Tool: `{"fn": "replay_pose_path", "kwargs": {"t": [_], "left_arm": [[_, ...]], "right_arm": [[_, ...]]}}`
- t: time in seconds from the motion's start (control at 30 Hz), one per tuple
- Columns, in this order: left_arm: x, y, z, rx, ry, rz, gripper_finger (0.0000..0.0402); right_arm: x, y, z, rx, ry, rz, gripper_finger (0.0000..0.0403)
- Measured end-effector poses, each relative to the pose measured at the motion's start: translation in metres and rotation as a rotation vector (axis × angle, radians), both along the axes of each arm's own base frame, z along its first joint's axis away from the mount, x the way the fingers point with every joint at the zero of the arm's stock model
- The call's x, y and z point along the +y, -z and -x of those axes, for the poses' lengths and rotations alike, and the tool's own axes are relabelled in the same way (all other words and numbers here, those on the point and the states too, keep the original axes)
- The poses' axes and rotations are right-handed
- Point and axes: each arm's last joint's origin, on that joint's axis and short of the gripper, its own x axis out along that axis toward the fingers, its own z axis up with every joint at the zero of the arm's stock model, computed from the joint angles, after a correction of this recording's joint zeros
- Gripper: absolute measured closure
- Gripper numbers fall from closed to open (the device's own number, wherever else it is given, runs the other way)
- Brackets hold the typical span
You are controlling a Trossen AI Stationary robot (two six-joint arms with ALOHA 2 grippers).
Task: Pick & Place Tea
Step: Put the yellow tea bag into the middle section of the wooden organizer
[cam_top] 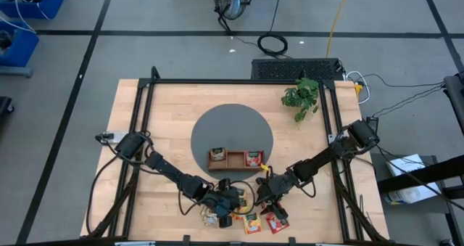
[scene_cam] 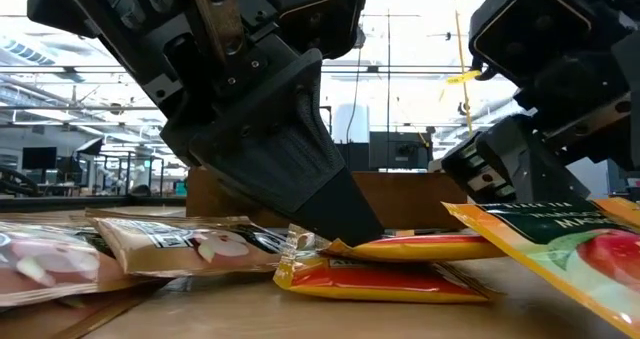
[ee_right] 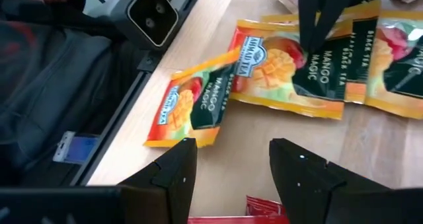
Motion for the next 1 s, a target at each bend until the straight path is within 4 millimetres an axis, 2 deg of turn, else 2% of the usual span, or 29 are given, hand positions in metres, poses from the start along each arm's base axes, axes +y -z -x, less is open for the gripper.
{"fn": "replay_pose_path", "kwargs": {"t": [0.13, 0.3, 0.53, 0.7, 0.83, 1.0], "left_arm": [[0.000, 0.000, 0.000, -0.001, -0.002, -0.003, 0.0383], [0.000, 0.000, 0.000, -0.002, 0.001, -0.007, 0.0397], [0.001, 0.000, 0.000, -0.007, -0.013, -0.022, 0.0385], [0.001, 0.000, 0.000, -0.008, -0.014, -0.023, 0.0396], [0.001, 0.000, 0.000, -0.008, -0.014, -0.023, 0.0391], [0.001, 0.000, 0.000, -0.009, -0.012, -0.024, 0.0380]], "right_arm": [[0.000, 0.000, 0.000, 0.011, 0.009, -0.010, 0.0226], [0.002, 0.001, 0.001, 0.021, 0.013, -0.021, 0.0227], [0.011, 0.016, -0.001, 0.011, 0.012, -0.067, 0.0227], [0.012, 0.018, -0.003, -0.014, 0.016, -0.081, 0.0232], [0.011, 0.019, -0.003, -0.017, 0.004, -0.069, 0.0262], [0.011, 0.020, -0.002, -0.025, -0.016, -0.033, 0.0343]]}}
